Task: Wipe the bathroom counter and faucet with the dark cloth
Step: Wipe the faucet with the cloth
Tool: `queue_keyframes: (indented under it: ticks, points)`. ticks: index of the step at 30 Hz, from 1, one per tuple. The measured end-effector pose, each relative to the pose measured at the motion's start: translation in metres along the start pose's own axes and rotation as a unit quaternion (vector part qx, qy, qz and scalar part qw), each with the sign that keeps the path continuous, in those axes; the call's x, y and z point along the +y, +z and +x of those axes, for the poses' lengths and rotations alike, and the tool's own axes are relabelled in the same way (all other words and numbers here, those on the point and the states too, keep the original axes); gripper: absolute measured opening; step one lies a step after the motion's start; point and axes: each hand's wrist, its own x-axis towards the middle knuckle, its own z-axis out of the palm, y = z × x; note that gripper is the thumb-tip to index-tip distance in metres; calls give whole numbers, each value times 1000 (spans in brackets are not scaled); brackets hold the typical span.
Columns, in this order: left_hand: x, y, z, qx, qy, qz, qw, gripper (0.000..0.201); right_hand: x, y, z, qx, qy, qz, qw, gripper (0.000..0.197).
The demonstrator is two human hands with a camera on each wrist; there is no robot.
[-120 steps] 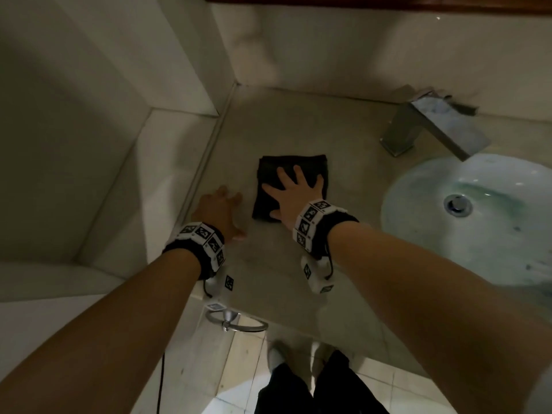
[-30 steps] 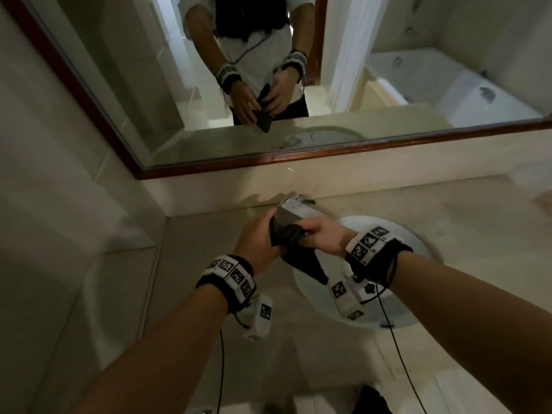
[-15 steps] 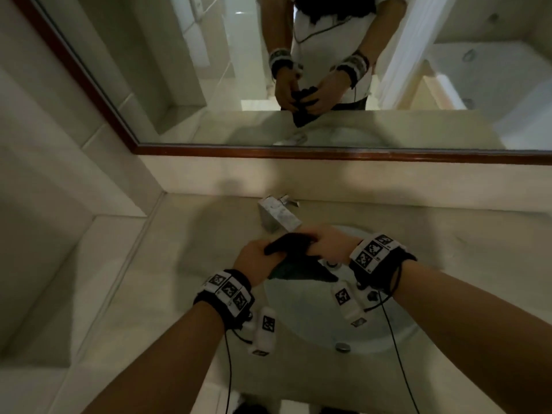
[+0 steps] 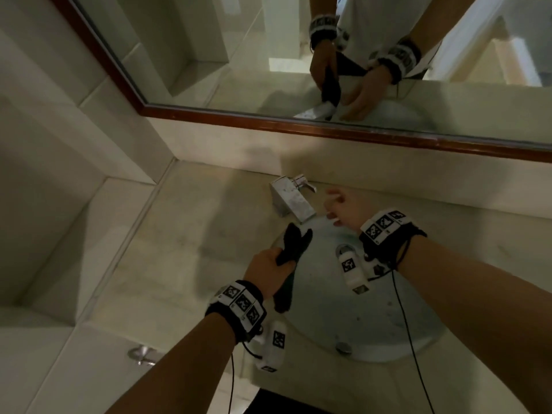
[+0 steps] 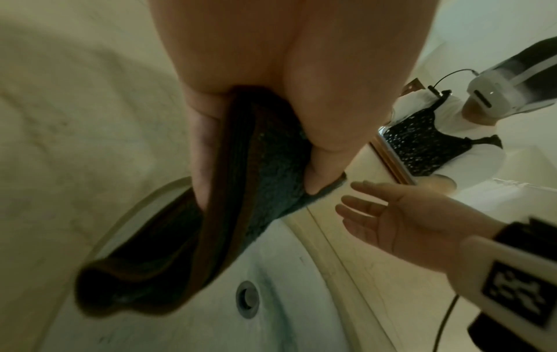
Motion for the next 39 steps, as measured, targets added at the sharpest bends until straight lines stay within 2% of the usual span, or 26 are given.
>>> queue_keyframes:
  ticks: [3, 6, 9, 12, 16, 20, 29, 39]
  points:
    - [-11, 9, 10, -21, -20, -24, 999, 32, 0, 7, 24, 22, -8, -26, 999, 43]
    - [-18, 13, 19, -40, -42, -57, 997, 44, -3, 16, 41, -13, 0, -34, 999, 43]
    - [-19, 15, 25, -52, -50, -46, 996, 39, -12, 24, 50, -59, -10, -66, 996, 35]
    - [-19, 16, 30, -64, -37, -38, 997, 30, -15, 30, 55, -58, -11, -67, 996, 28]
    - [-23, 15, 35, -74, -43, -58, 995, 32, -13, 30, 60, -35, -11, -60, 998, 37]
    - [-25, 12, 36, -75, -43, -76, 993, 34, -11, 30, 63, 5, -25, -74, 997, 37]
    - [-19, 11, 45, -87, -34, -50, 994, 33, -14, 28, 68, -7, -12, -88, 996, 37]
    - [-7, 9, 49, -93, -26, -27, 995, 28, -13, 26, 72, 1, 6, -49, 999, 36]
